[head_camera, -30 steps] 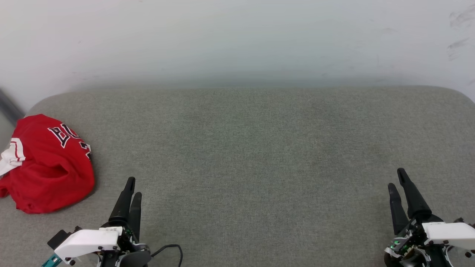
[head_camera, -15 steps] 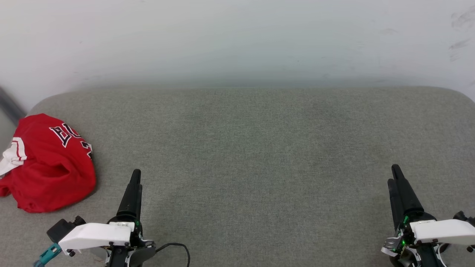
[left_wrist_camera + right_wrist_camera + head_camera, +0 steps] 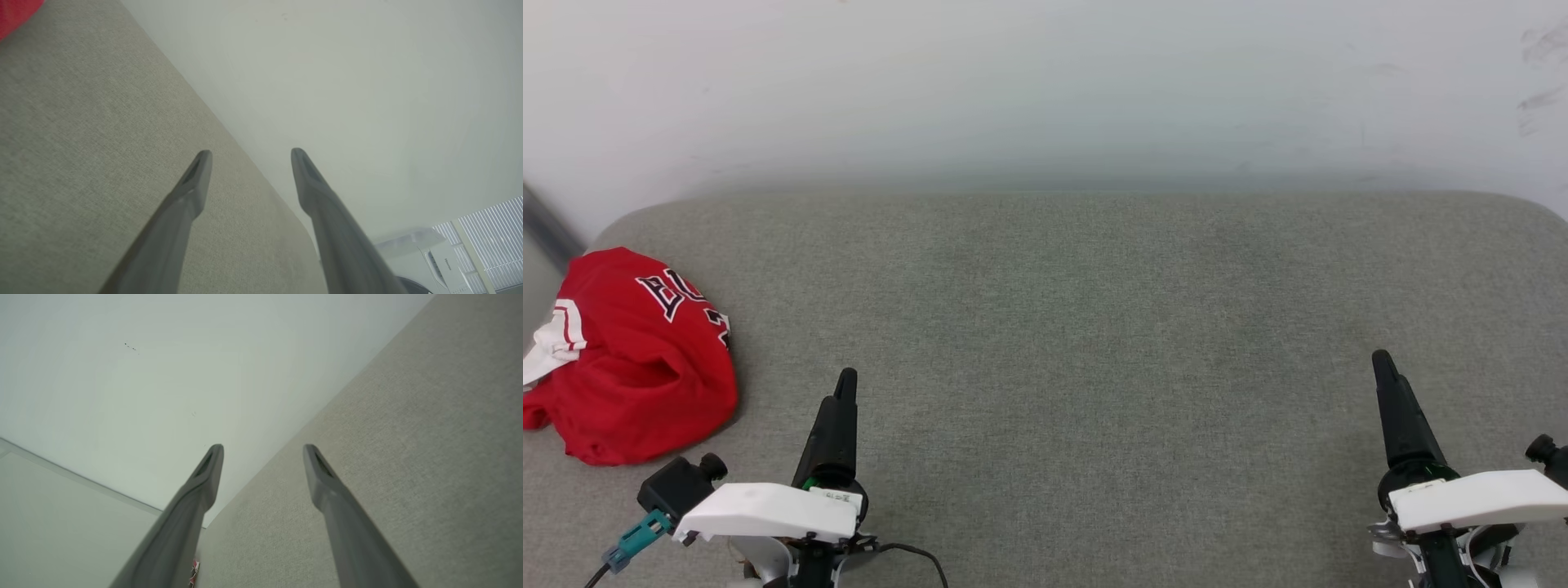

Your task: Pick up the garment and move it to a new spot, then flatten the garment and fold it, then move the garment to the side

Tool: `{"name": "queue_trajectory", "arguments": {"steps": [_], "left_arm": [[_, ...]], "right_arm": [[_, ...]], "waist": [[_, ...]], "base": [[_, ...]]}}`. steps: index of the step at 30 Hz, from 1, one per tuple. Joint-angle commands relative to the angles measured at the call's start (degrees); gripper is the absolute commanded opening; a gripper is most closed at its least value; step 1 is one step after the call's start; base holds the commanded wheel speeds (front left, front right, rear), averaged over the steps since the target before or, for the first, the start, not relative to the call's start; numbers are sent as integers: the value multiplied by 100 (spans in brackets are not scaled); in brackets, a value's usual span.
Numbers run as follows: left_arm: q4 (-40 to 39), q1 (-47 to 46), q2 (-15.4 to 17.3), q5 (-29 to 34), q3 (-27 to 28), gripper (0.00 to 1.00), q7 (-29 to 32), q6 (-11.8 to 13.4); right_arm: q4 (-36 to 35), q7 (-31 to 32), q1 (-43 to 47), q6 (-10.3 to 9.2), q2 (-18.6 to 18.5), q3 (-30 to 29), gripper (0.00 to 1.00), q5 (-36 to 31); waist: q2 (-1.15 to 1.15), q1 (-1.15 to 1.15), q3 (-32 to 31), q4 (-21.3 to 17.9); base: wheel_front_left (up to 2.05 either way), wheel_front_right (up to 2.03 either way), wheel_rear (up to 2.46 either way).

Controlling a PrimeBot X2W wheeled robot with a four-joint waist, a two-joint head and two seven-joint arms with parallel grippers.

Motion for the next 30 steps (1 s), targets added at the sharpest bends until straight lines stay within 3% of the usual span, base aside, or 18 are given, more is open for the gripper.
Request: {"name": "queue_trajectory", "arguments": {"steps": [1, 12, 30], "left_arm": [[-97, -116, 20, 238, -29, 100, -53, -2], [-115, -153, 151, 1698, -161, 100, -272, 19], [-44, -120, 331, 3263, -368, 100, -585, 207]], "right_arm": [[-130, -52, -48, 1, -41, 17, 100, -280], [-270, -147, 27, 1, 3, -36, 100, -1903], [-495, -71, 187, 0, 17, -93, 100, -3451]], "waist": [[0, 0, 0, 1], [0, 0, 14, 29], [0, 0, -1, 70]], "base": [[0, 0, 0], [0, 0, 0], [0, 0, 0]]}}
